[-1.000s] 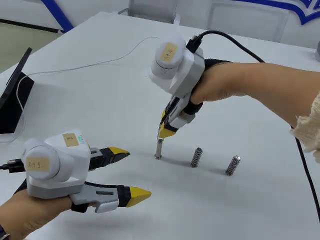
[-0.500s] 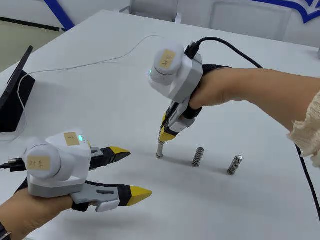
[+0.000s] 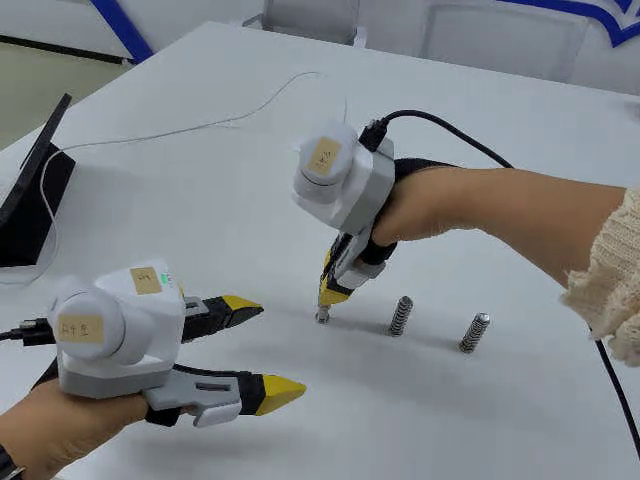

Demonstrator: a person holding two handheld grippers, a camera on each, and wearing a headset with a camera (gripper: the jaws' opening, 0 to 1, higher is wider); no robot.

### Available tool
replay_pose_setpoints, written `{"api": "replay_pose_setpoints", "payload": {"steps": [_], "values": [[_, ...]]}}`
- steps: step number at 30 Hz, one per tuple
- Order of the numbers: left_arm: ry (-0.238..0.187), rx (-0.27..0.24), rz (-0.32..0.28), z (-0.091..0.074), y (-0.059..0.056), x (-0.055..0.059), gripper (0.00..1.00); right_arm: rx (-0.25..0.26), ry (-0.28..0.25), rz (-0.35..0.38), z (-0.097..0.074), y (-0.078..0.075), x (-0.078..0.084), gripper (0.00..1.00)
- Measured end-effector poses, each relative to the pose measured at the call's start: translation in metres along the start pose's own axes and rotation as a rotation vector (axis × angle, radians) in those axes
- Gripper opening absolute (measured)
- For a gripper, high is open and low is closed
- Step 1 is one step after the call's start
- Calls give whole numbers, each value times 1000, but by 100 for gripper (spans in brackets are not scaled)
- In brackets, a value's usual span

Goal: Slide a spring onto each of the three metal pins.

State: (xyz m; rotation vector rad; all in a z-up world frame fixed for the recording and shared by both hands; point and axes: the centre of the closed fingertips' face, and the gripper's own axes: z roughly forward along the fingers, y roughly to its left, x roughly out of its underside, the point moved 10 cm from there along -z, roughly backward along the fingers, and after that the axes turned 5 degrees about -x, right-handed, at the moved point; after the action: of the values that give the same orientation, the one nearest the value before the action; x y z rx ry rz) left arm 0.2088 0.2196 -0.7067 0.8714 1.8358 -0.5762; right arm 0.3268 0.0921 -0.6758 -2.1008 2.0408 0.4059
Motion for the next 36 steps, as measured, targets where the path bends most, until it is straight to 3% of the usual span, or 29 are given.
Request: {"api": "replay_pose_setpoints", "payload": {"steps": [15,36], "values": [[0,1,0,1,0,0,61,6,10,25,19,-1,7,12],[2,-3,1,0,1,-1,61,11,-31,46,17,0,12,18]]}}
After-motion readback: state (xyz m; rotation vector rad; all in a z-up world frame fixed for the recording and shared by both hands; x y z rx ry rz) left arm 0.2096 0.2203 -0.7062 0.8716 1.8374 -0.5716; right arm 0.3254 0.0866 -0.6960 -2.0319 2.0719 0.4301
